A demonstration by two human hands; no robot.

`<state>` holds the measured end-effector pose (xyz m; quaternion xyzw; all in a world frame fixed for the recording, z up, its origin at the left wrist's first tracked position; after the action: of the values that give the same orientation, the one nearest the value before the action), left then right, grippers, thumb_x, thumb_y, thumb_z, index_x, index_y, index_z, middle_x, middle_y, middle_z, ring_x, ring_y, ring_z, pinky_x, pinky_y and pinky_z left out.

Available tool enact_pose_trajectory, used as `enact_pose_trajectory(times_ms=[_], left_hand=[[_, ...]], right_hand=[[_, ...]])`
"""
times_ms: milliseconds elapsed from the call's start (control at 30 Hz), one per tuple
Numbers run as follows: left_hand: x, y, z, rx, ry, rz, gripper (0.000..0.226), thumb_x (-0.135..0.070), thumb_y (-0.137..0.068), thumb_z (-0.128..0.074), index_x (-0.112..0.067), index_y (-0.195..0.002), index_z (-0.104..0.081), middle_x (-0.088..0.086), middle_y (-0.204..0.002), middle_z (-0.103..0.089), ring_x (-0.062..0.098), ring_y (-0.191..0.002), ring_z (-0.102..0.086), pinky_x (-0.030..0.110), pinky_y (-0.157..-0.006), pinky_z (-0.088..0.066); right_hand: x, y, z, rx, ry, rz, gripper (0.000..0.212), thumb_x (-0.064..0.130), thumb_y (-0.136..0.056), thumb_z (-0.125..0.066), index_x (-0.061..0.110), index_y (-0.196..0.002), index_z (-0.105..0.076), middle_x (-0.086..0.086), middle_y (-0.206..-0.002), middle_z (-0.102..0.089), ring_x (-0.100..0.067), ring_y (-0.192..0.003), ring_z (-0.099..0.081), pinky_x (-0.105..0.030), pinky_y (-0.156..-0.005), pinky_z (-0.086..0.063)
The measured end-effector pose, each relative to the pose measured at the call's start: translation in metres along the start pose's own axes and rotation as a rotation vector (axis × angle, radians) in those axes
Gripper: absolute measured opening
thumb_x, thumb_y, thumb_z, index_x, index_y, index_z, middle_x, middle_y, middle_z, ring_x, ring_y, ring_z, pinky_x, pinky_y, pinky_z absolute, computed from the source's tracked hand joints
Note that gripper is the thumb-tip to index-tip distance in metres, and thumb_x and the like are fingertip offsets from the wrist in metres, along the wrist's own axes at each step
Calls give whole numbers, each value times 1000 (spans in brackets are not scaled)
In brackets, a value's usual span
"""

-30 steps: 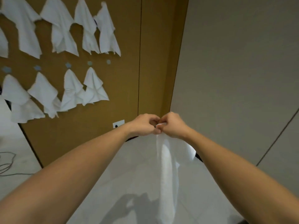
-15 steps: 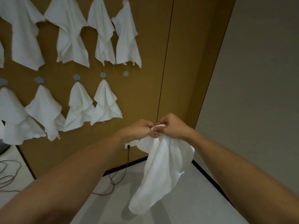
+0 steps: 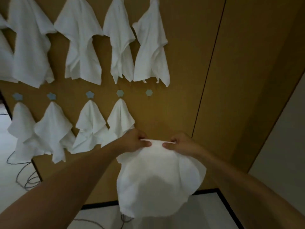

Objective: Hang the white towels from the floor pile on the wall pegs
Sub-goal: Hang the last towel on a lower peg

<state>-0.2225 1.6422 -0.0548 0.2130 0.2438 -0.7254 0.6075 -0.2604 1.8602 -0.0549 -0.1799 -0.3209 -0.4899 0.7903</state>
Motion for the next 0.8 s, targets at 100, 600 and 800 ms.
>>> enact_pose_trajectory(times_ms=[100,600,800], left_hand=[[3,-44,12,-135,-43,18,18,-37,-88,-68,-27,-74,-68,-11,-70,-63,4,-69,-56,18,-62,-40],[88,-269,81,-597,-179,-107,26,6,-83,-62,-15,-86,-76,1,-93,-72,15,-88,-66,11,-80,-42],[127,-333,84,-566,-553,-115,38,3,-87,-57,-12,-119,-70,18,-120,-63,39,-102,-62,39,-85,-52]], right_hand=[[-23,-52,22,-28,-23,30,32,42,-90,-67,11,-84,-69,-4,-84,-67,-19,-76,-64,-30,-69,-48],[-31,-305,68,-642,445,711,10,17,-91,-65,15,-97,-73,-2,-71,-70,-18,-56,-62,-28,-52,-52],[-26,-399,57,-727,706,690,29,3,-72,-81,15,-99,-78,-8,-62,-63,-24,-45,-57,-29,-38,-48]])
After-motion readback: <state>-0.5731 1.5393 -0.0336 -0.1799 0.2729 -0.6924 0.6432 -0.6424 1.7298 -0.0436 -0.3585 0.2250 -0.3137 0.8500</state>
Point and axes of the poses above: each hand's wrist, its own y-axis away from the middle knuckle, its own z-axis out of the back of the hand, x = y × z, the point moved 3 cm from there along -y, towards the middle knuckle
